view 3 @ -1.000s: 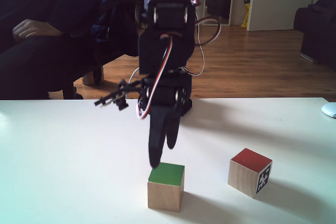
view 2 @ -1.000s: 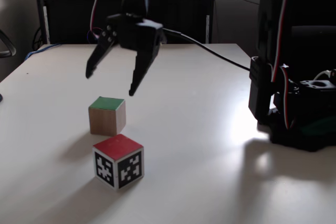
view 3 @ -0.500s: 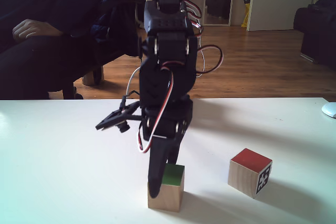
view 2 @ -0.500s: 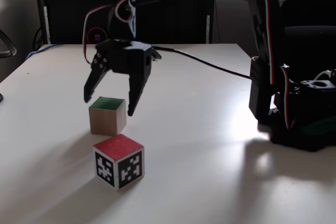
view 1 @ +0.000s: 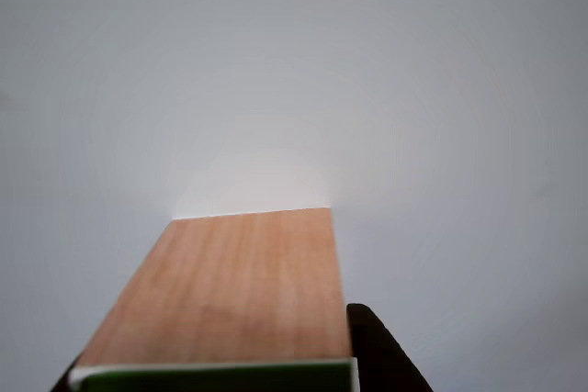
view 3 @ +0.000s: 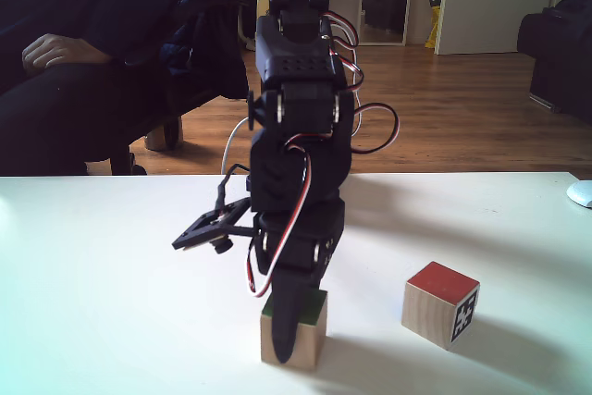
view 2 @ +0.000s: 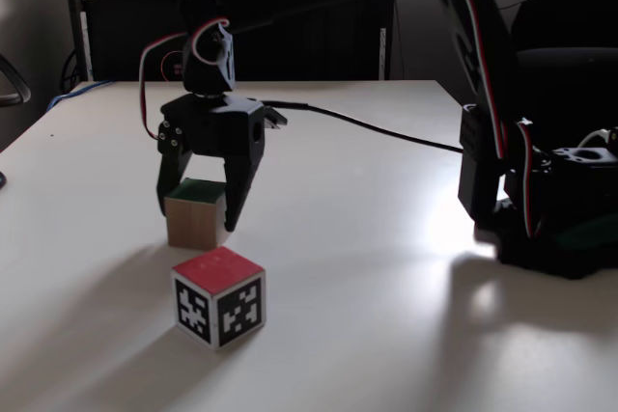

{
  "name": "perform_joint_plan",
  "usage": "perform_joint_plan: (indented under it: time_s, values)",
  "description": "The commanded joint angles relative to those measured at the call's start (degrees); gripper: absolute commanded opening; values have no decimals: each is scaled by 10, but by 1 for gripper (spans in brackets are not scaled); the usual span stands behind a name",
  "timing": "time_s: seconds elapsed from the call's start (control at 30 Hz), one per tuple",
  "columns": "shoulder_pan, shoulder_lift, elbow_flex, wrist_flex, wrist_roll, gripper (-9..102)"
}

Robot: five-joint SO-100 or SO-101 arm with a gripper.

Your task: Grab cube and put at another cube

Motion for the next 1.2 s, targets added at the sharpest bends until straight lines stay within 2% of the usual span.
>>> perform_joint_plan:
  time_s: [0.0,0.13,0.37,0.53,0.7,1.17]
  values:
    - [-4,5,-28,1,1,25]
    - [-1,7,-40,11,0,20]
    - [-18,47,-45,49,3,19]
    - [-73,145,10,57,19,19]
    - [-143,204,11,105,45,20]
    - [-249,201,-45,162,98,20]
